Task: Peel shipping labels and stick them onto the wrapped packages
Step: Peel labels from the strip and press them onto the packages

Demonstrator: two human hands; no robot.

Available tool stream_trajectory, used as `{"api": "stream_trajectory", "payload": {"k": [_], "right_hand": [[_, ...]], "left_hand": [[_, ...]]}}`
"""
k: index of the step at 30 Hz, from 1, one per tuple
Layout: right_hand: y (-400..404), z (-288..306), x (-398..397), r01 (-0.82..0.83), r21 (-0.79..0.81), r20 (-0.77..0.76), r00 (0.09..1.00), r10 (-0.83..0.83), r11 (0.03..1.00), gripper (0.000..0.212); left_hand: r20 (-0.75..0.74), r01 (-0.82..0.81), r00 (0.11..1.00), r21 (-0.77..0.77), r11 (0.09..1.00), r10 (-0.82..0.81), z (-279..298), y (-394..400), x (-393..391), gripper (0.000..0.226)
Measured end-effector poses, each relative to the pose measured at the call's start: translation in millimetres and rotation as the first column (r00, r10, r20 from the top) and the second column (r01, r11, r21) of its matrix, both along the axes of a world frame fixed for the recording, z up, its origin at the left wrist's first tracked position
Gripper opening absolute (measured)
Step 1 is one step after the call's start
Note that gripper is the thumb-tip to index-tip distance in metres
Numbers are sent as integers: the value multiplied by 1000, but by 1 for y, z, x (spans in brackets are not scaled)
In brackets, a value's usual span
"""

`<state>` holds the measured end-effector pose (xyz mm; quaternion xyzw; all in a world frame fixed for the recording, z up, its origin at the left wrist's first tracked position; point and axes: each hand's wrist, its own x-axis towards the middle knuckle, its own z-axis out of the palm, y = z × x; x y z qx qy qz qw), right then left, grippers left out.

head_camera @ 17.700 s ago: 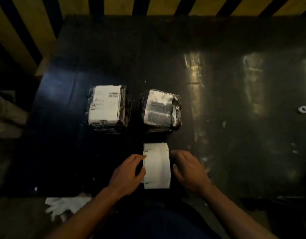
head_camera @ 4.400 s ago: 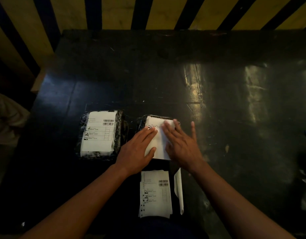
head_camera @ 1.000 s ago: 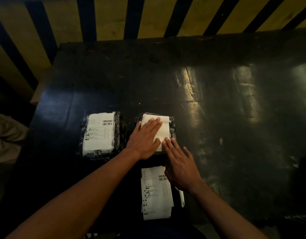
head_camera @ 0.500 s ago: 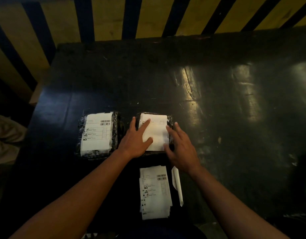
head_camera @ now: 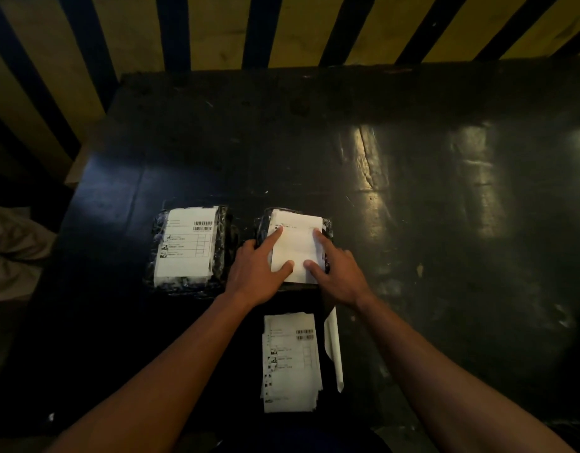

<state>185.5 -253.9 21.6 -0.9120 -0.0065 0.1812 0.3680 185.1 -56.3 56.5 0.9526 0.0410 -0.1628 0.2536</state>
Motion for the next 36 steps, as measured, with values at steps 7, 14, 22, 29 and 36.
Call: {"api": "stream_trajectory", "payload": {"k": [7, 14, 22, 29, 36], "right_hand": [[-29, 5, 2, 89, 273, 65, 992, -111, 958, 75], [-106, -2, -4, 169, 184, 114, 975, -192, 968, 78], [-207, -28, -24, 257, -34, -20, 966, -258, 966, 71], [-268, -58, -15, 353, -83, -132, 923, -362, 932, 74], [-269, -63, -18, 358, -183, -117, 917, -382, 916, 69]], "left_hand": [[150, 32, 988, 72, 997, -43, 27, -26, 5, 81], [35, 108, 994, -82, 991, -105, 14, -97, 7, 82], [-148, 119, 976, -250, 961, -160, -48, -202, 1, 82], [-290, 121, 934, -293, 949, -208, -80, -273, 12, 89], [-303, 236, 906, -217, 947, -296, -93, -268, 13, 90]]}}
